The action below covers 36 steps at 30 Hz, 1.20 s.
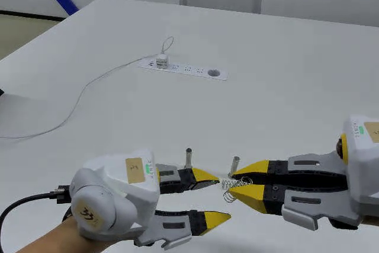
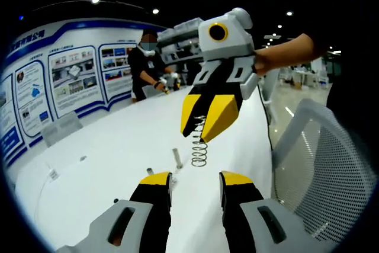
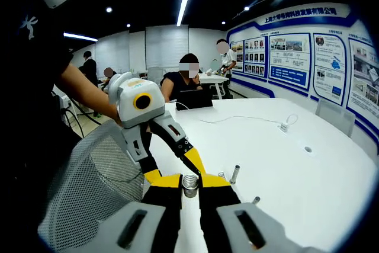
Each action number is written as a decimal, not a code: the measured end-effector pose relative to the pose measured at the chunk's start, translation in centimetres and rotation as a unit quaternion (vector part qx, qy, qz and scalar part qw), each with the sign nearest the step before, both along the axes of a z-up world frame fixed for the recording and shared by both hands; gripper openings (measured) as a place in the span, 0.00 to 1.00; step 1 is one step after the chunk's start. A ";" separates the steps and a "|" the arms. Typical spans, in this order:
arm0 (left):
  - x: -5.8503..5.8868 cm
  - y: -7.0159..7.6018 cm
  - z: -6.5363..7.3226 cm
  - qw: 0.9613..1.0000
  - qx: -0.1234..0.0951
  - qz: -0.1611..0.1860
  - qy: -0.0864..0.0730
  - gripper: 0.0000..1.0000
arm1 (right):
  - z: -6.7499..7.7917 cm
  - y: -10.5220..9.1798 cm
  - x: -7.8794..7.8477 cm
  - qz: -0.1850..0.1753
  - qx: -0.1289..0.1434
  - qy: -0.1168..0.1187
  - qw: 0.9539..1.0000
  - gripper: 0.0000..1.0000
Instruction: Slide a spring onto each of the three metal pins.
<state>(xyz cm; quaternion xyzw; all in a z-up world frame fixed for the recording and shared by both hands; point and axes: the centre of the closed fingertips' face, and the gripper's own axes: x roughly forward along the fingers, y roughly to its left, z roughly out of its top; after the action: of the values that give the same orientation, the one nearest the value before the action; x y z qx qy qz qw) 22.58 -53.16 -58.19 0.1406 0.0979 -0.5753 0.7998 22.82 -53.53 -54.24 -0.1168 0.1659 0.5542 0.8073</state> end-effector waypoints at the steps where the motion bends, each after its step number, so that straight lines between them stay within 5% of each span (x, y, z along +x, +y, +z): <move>1: 0.0 0.2 -0.1 1.000 0.000 0.003 -0.001 0.35 | -0.1 -0.1 0.1 -0.003 -0.002 -0.001 1.000 0.11; 12: 1.2 2.4 0.0 0.999 -0.006 0.049 -0.011 0.41 | -0.6 -2.3 1.7 -0.037 -0.006 0.010 0.999 0.11; 20: 1.8 4.3 -0.4 0.997 -0.014 0.081 0.003 0.49 | -1.4 -4.9 3.8 -0.082 -0.039 -0.007 0.996 0.11; 27: 2.0 5.6 -0.6 0.995 -0.020 0.096 0.012 0.54 | -1.1 -7.3 6.0 -0.125 -0.043 -0.008 0.991 0.11; 36: 2.6 7.1 -1.5 0.989 -0.037 0.143 0.031 0.64 | -1.2 -8.7 7.4 -0.165 -0.035 -0.008 0.986 0.11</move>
<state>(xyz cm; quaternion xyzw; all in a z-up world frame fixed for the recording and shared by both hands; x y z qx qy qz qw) 25.16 -46.02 -59.65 0.0779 0.1200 -0.4626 0.8749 30.19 -62.23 -55.46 -0.1200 0.1958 0.4059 0.8846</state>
